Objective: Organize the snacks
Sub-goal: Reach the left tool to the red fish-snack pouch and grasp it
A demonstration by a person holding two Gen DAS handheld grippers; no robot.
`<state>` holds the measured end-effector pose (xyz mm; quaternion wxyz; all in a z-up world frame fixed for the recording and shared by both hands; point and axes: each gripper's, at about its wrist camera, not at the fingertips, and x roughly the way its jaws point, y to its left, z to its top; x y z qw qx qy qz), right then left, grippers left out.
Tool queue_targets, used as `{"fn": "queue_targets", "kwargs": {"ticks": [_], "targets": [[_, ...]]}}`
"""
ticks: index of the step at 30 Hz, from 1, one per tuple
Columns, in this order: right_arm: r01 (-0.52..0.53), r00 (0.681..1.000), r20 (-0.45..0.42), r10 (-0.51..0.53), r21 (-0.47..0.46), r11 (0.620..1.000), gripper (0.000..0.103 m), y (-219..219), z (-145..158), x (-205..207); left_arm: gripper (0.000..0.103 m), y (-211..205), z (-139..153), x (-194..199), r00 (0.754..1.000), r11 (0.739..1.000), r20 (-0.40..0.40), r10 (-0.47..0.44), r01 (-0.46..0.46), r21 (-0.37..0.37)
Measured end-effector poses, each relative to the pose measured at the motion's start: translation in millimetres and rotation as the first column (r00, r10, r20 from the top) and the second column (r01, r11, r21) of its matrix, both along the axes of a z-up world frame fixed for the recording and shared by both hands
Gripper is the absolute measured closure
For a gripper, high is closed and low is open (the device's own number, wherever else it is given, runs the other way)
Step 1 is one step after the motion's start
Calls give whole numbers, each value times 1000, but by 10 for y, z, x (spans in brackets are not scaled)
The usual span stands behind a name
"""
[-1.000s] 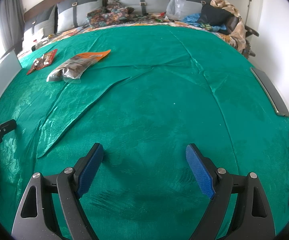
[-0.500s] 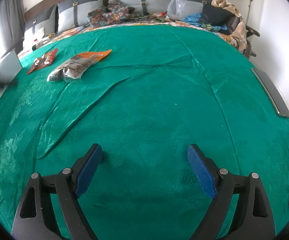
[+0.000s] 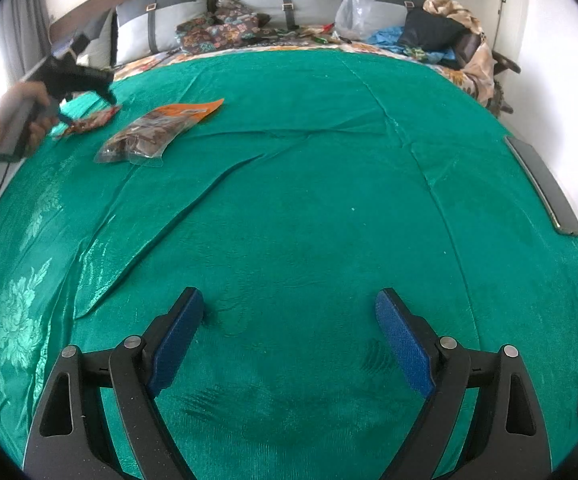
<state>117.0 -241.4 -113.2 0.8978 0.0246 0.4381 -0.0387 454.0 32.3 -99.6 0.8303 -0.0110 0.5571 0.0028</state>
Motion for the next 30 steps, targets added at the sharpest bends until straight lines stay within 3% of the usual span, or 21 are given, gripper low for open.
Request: {"fn": "queue_targets", "kwargs": {"ticks": [4,11,14,19,22,26,28,30], "targets": [[-2,1000,0,2,-1,1000,12,10,0,-3,0,30,24,-331,996,996,-25,-84,84,-4],[-2,1000,0,2,-1,1000,12,17,6,-7,0,-1,13,-1350,971,974,-81,-224,225,-2],[-2,1000,-1,2,-1,1000,12,9,6,-3,0,-81,12,-1853,949,954,-105,-297,299,2],[-2,1000,-1,2,0,1000,12,9,5,-4,0,-166,73,-2305,913,921,-124,-389,387,-43],[-2,1000,-1,2,0,1000,12,9,6,-4,0,-152,220,-2285,902,906,-81,-424,424,-21],[-1,1000,-1,1,0,1000,12,10,6,-5,0,-121,378,-1847,900,900,-42,-434,435,31],[-1,1000,-1,1,0,1000,12,12,6,-6,0,-78,380,-1522,903,903,-45,-427,429,33],[-1,1000,-1,1,0,1000,12,15,7,-8,0,-69,362,-1193,924,924,-35,-381,382,3]]}}
